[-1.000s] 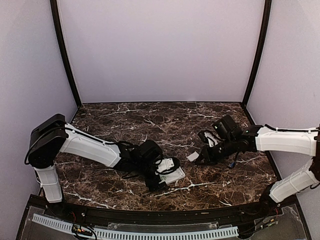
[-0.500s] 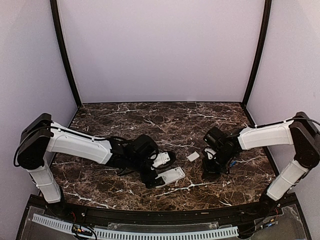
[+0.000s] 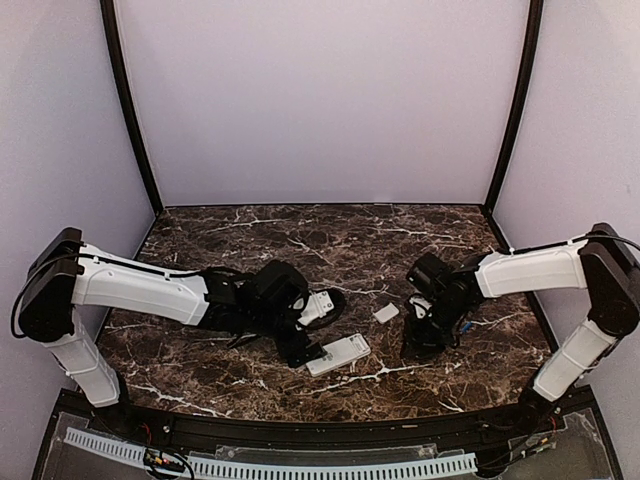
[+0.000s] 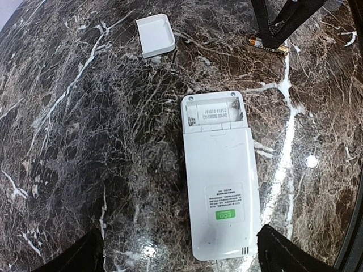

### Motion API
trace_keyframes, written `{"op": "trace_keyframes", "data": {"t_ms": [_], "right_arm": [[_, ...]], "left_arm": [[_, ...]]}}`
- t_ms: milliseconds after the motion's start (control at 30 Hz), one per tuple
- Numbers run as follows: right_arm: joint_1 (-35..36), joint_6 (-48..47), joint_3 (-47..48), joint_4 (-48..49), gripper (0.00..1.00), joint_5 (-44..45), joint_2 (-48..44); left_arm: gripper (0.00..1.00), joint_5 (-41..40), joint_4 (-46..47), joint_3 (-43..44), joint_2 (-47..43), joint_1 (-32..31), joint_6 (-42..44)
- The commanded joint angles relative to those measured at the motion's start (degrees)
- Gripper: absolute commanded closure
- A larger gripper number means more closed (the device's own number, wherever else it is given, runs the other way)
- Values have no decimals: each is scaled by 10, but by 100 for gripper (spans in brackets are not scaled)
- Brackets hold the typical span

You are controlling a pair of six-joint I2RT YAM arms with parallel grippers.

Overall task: Load the batteries into the remote control
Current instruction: Place the battery at the center of the board, then adjust the battery at the center of the board.

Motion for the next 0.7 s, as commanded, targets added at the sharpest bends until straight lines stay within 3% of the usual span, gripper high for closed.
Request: {"op": "trace_keyframes", "data": {"t_ms": [0,233,367,667], "right_arm": [[4,6,-12,-54,68,16,-24],[9,18,-15,-68,79,-6,-97],[7,23,-25,-66,100,20,-100],[10,5,-26,-22,100,7,-19]], "left_arm": [[7,-8,-13,-10,-21,1,0],[7,-8,-15,-12,-21,1,0],[7,-11,-14,-11,-20,1,3],[7,-30,-15,-16,-34,1,0]]}}
